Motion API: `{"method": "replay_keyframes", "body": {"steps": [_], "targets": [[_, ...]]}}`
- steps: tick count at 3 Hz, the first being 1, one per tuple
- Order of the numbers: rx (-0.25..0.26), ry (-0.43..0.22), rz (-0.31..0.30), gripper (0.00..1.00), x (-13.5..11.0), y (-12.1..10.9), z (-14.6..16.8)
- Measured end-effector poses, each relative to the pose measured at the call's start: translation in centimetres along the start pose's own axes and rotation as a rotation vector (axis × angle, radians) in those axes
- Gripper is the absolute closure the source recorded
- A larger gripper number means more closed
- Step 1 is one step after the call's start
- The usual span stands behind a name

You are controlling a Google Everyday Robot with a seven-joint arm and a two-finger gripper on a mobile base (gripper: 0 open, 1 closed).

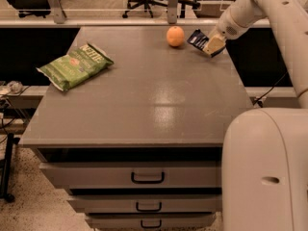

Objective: Move rxbar blueberry near orange

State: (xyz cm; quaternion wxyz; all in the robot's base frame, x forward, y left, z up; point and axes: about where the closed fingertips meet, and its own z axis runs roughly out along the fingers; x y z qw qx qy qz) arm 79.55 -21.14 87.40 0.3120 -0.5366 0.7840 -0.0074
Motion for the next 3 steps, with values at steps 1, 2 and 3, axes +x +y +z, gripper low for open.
{"method": "replay_keyframes", "body": {"steps": [1, 2, 3], "targets": [[-0.020, 0.001, -0.009, 0.62, -0.43, 0.16, 0.72], [-0.040, -0.001, -0.017, 0.29, -0.94, 0.37, 1.41], [-0.046, -0.002, -0.018, 0.07, -1.03, 0.38, 1.52]]}}
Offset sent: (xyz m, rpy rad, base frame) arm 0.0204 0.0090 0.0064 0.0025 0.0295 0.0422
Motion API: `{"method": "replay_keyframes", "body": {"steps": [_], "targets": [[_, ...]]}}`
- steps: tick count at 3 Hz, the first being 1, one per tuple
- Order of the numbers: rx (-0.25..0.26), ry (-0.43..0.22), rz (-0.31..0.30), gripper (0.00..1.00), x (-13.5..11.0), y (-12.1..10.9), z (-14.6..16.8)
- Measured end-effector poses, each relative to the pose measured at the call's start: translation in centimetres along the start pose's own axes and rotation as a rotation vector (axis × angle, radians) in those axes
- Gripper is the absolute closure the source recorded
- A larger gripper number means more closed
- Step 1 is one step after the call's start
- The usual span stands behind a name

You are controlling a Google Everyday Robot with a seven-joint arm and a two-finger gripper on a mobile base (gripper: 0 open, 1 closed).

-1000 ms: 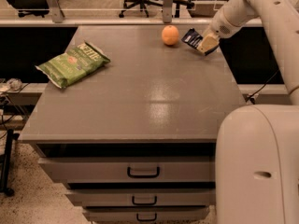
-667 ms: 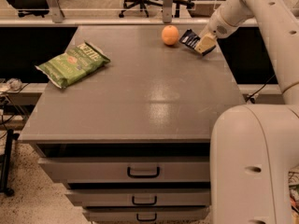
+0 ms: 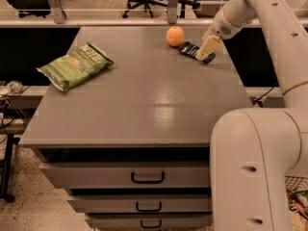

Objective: Move rxbar blueberry near orange

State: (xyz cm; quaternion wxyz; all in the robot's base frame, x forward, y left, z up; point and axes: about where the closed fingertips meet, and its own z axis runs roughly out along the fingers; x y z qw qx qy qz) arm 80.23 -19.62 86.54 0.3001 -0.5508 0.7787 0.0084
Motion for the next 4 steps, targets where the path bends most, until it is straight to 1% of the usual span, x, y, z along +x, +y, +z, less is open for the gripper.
{"method": "replay_keyframes", "body": {"steps": [1, 2, 3, 4], "targets": [[0.008, -0.011, -0.001, 0.00, -0.2, -0.2, -0.6], [0.038, -0.046, 0.003, 0.00, -0.1, -0.8, -3.2], [0.067, -0.147, 0.035, 0.00, 0.5, -0.5, -8.2], [0.103, -0.323, 0.084, 0.00, 1.7, 0.9, -14.4]]}}
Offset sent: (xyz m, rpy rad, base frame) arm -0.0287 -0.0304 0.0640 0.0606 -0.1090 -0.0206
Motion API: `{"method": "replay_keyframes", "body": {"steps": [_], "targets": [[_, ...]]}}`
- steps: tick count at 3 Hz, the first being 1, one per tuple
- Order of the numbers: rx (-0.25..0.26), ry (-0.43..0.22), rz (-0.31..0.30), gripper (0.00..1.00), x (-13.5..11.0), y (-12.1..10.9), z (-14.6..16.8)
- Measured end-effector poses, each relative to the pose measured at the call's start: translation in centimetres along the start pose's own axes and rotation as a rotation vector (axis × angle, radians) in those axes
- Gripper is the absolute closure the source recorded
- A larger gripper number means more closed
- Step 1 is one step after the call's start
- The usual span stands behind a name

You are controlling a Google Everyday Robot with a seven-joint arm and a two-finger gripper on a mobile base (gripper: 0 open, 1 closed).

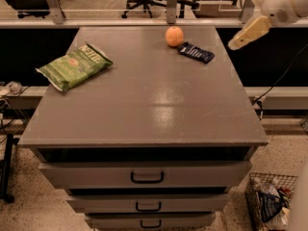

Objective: Move rxbar blueberry near orange

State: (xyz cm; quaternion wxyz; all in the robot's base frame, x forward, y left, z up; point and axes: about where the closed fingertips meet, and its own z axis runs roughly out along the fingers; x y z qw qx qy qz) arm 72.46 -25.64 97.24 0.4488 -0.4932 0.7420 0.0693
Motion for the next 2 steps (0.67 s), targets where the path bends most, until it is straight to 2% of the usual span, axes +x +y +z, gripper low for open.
{"method": "replay_keyframes", "body": {"steps": [1, 2], "targets": [[0.026, -0.161, 0.023, 0.00, -0.6, 2.6, -5.6], [0.016, -0.180, 0.063, 0.00, 1.6, 4.2, -6.8]]}}
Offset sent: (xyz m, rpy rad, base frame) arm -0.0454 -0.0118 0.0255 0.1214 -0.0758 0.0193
